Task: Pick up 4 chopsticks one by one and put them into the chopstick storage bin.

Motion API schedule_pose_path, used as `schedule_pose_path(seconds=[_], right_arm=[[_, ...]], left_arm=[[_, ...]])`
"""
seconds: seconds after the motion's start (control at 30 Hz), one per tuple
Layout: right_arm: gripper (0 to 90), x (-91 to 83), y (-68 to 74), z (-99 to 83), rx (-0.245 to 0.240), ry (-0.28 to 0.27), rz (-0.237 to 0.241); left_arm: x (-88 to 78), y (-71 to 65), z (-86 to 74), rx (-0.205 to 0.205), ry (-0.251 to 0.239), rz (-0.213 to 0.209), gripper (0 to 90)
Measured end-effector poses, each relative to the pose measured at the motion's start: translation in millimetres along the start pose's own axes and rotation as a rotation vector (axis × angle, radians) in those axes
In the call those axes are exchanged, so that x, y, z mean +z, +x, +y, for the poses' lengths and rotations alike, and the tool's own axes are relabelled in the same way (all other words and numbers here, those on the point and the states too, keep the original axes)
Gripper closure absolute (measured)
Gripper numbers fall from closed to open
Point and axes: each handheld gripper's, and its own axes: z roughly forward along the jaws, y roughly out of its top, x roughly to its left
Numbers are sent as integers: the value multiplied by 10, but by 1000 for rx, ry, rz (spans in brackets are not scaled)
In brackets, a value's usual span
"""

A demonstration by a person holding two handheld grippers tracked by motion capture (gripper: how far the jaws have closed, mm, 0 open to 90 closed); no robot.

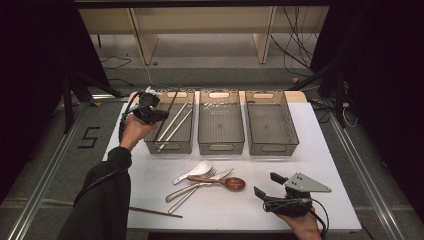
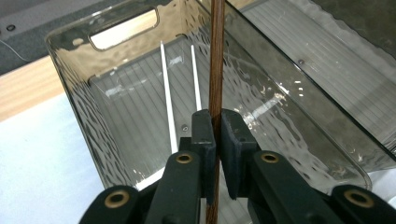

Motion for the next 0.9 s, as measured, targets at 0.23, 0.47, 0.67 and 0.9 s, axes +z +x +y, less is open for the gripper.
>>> schedule_pose_path(seconds=[0.23, 0.47, 0.67, 0.9], right_arm=[[259, 0, 2, 0, -3, 0, 0], [258, -2, -1, -1, -2, -1, 0], [259, -1, 0, -1, -3, -1, 0], [259, 0, 3, -1, -2, -1, -1]], left_arm=[[104, 9, -56, -26, 19, -4, 836], [132, 23, -93, -44, 41, 3, 811], [72, 54, -108, -46, 36, 15, 711], [-66, 16, -132, -15, 36, -5, 586]])
